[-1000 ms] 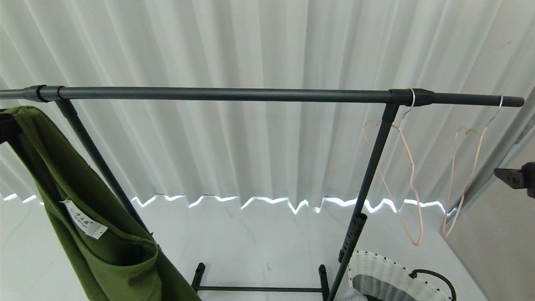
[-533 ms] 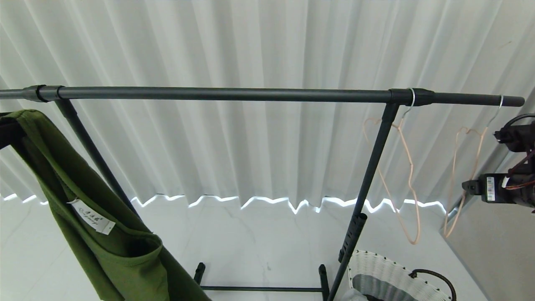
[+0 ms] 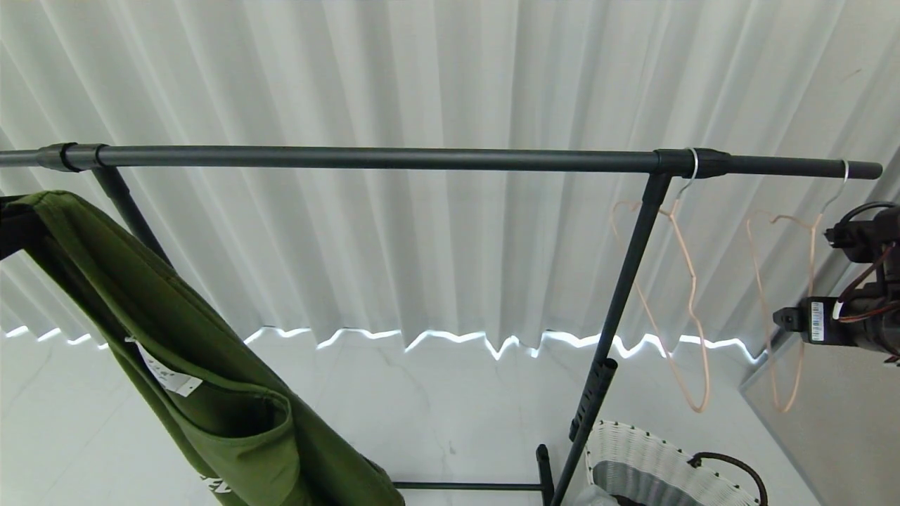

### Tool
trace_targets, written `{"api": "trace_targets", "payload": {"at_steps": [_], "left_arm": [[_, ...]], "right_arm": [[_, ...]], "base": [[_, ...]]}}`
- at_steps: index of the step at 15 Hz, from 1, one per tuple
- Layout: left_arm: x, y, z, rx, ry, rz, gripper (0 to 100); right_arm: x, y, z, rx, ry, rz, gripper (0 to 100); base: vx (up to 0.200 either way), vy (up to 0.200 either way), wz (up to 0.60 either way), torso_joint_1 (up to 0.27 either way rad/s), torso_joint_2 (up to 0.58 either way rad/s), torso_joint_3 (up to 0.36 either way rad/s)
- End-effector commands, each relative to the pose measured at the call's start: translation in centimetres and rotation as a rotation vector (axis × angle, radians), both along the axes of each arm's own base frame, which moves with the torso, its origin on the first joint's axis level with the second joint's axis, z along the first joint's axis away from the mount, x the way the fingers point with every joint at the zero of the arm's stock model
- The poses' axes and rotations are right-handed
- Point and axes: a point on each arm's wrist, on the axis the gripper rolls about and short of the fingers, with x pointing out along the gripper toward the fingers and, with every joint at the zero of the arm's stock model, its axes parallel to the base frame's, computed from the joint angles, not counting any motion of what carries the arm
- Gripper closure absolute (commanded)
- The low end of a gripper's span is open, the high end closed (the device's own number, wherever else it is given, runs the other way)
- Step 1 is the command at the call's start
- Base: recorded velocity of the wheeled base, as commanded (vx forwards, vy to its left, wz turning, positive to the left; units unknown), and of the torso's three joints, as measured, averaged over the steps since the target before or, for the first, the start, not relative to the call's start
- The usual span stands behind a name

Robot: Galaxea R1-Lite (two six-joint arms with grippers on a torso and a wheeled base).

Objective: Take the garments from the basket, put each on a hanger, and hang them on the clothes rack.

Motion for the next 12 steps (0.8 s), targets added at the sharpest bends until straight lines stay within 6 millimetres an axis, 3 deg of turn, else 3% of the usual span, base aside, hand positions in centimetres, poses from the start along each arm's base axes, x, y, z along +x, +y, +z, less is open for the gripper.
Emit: {"api": "trace_targets", "payload": {"at_steps": [1,4,7,11,12], "left_arm": [[-0.1,0.0,0.0,0.0,-0.001,0.001,100],[-0.1,0.1,0.0,0.0,-0.002,0.001,100],[0.0,0.0,0.0,0.001,0.0,0.002,100],[0.0,0.0,0.0,0.002,-0.001,0.003,100],[0.0,0.0,0.0,0.002,-0.001,0.003,100]], "right_arm": [[0.0,0.1,0.0,0.054,-0.012,0.016,0],[1.1,0.0,-0.8,0.116,-0.014,-0.001,0],[2.9,-1.4,-2.1,0.132,-0.019,-0.033,0],[3.1,-1.9,-2.3,0.154,-0.024,-0.013,0],[3.1,-1.9,-2.2,0.154,-0.025,-0.01,100]], "base": [[0.0,0.0,0.0,0.0,0.0,0.0],[0.0,0.0,0.0,0.0,0.0,0.0],[0.0,0.0,0.0,0.0,0.0,0.0],[0.0,0.0,0.0,0.0,0.0,0.0],[0.0,0.0,0.0,0.0,0.0,0.0]]}}
